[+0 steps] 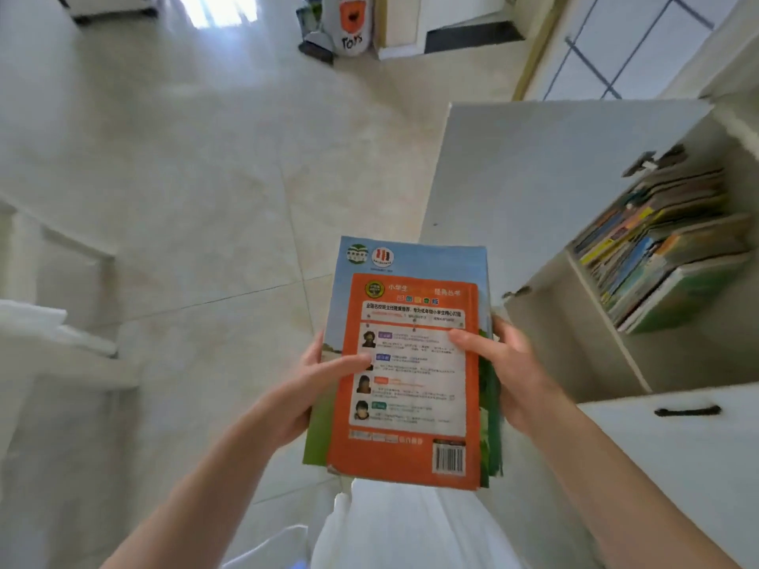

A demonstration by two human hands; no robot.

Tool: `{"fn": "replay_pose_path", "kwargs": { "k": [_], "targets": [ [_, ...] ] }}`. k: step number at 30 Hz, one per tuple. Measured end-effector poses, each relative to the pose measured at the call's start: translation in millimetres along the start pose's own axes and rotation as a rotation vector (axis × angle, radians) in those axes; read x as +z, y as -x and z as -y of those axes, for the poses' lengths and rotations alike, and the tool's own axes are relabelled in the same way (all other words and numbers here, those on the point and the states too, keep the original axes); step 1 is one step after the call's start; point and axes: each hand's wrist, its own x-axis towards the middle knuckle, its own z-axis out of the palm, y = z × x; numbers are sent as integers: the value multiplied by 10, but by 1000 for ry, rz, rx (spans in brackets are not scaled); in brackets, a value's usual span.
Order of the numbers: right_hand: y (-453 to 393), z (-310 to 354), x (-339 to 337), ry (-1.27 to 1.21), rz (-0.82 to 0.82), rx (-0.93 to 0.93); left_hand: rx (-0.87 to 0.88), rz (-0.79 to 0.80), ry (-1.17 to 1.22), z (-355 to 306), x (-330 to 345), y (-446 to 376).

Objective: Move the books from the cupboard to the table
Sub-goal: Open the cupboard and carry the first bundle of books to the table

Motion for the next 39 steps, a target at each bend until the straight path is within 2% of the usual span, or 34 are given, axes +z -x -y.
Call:
{"fn": "replay_pose_path", "kwargs": {
  "k": [6, 11, 14, 17, 21, 25, 29, 35, 39],
  "targets": [
    [61, 130, 963, 250, 221, 22, 89, -277, 227, 329, -491, 756],
    [-62, 307, 1777, 491, 517, 27, 223, -559, 408, 486, -795, 1117],
    [-110, 388, 2267, 661, 782, 36, 277, -746, 571, 588, -927, 1326],
    [-72, 379, 2708, 756, 982, -7, 329, -888, 750, 684, -997, 1519],
    [122, 178, 3241, 925, 1149, -148, 396, -1114, 879, 828, -1030, 1777],
    [354, -61, 3642, 963, 1363, -185, 505, -1327, 848, 991, -1104, 2082],
    [591, -364, 4019, 959, 1529, -250, 523, -1498, 792, 1168, -1240, 2369],
    [953, -815, 4745, 1003, 1667, -378, 539, -1626, 821, 1490, -1686, 2829],
    [1152, -1087, 5277, 1008, 1736, -341, 551, -1681, 826, 1700, -2052, 3150]
  ]
}}
